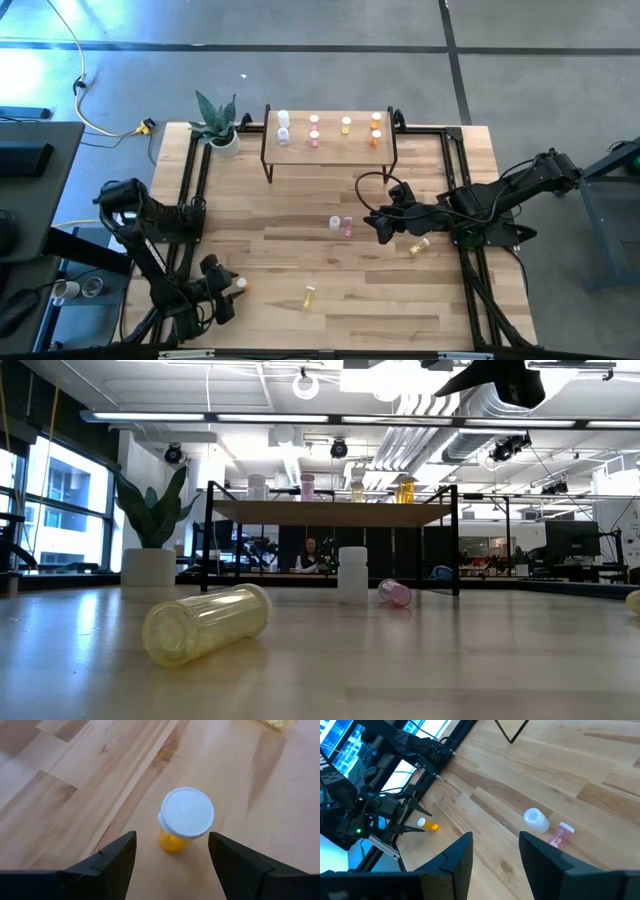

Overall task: Pick and place medicine bottles onto shelf by color
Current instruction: Put the orange pill bottle aligned with the other orange pill bottles on the shelf

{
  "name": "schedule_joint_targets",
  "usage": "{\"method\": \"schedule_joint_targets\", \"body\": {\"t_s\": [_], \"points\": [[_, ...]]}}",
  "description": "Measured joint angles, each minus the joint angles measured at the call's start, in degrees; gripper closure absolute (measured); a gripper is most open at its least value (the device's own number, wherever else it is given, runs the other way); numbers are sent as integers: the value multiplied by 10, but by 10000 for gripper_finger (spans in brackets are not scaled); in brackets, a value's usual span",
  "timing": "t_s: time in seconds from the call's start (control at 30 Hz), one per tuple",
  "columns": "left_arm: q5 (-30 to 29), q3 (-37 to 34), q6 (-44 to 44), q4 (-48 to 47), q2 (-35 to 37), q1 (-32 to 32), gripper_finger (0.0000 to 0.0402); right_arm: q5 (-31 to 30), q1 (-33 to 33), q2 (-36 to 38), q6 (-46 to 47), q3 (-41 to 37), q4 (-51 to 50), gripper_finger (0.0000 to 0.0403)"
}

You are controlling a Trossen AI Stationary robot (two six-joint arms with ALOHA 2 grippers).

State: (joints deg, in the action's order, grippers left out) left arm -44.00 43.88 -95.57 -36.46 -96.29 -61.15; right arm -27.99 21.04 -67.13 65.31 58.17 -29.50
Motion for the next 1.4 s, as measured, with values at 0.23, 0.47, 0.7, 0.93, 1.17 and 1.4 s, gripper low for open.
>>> {"method": "schedule_joint_targets", "body": {"t_s": [0.23, 0.47, 0.7, 0.93, 1.17, 1.4], "points": [[0, 0, -7, 19, -31, 29, 163, 0, 0, 0, -13, 0, 0, 252], [11, 0, -4, 21, -33, 45, 164, 0, 0, 0, -24, 0, 0, 252], [31, 0, 12, 21, -33, 50, 214, 0, 0, 0, -27, 0, 0, 252], [37, 1, 12, 21, -33, 50, 280, -1, 0, 0, -28, 0, 2, 252], [40, 16, 13, 20, -32, 52, 311, -1, 0, 0, -28, 0, 2, 252], [73, 48, 70, 20, -30, 77, 306, -3, 0, 0, -66, 0, 20, 252]]}}
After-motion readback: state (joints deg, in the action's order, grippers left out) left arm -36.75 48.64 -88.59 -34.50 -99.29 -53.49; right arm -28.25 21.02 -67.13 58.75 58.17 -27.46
